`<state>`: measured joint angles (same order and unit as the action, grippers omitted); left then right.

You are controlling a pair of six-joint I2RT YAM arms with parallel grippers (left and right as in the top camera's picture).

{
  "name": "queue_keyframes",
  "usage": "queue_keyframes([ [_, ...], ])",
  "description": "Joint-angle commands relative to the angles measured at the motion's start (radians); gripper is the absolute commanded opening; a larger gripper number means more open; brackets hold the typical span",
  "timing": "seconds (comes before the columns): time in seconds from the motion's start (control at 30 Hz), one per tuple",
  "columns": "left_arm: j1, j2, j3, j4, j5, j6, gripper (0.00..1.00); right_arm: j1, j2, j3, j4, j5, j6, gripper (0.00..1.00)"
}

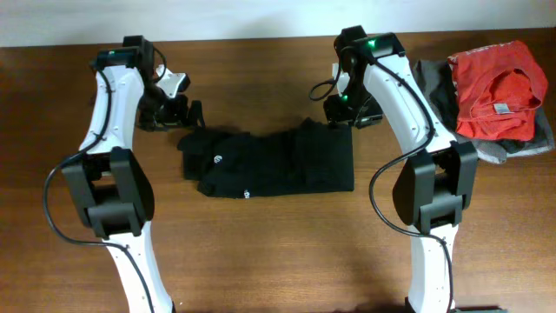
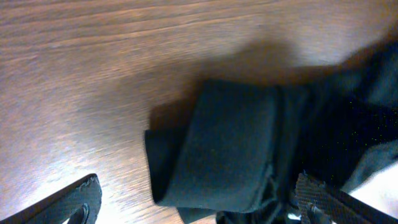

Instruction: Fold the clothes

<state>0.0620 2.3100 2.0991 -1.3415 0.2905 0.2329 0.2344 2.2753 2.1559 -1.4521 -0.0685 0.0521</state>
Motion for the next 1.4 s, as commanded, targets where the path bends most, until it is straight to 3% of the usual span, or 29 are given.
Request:
queue_keyframes([
  [0.0, 0.032, -0.013, -0.039, -0.001, 0.125, 0.13, 0.99, -0.001, -0.051, 0.005, 0.001, -0.014, -0.023, 0.7],
  [0.23, 0.036, -0.012, -0.188, 0.055, 0.124, 0.162, 0.99, -0.001, -0.051, 0.005, 0.01, 0.001, -0.033, 0.7],
  [0.63, 0.043, -0.011, -0.292, 0.076, 0.163, 0.162, 0.96, -0.001, -0.051, 0.005, 0.024, 0.012, -0.048, 0.71],
  [0.7, 0.043, -0.011, -0.325, 0.098, 0.187, 0.162, 0.9, -0.001, -0.051, 0.005, 0.028, 0.016, -0.048, 0.73],
  [0.83, 0.043, -0.011, -0.364, 0.128, 0.228, 0.161, 0.59, -0.001, -0.051, 0.005, 0.028, 0.024, -0.048, 0.74],
  [0.97, 0.043, -0.011, -0.364, 0.146, 0.23, 0.148, 0.04, -0.001, -0.051, 0.005, 0.028, 0.025, -0.048, 0.74],
  [1.0, 0.043, -0.012, -0.364, 0.149, 0.23, 0.145, 0.01, -0.001, -0.051, 0.005, 0.028, 0.025, -0.048, 0.74],
  [1.37, 0.124, -0.093, -0.293, 0.149, 0.229, 0.127, 0.01, -0.001, -0.051, 0.005, 0.027, 0.027, -0.048, 0.74],
])
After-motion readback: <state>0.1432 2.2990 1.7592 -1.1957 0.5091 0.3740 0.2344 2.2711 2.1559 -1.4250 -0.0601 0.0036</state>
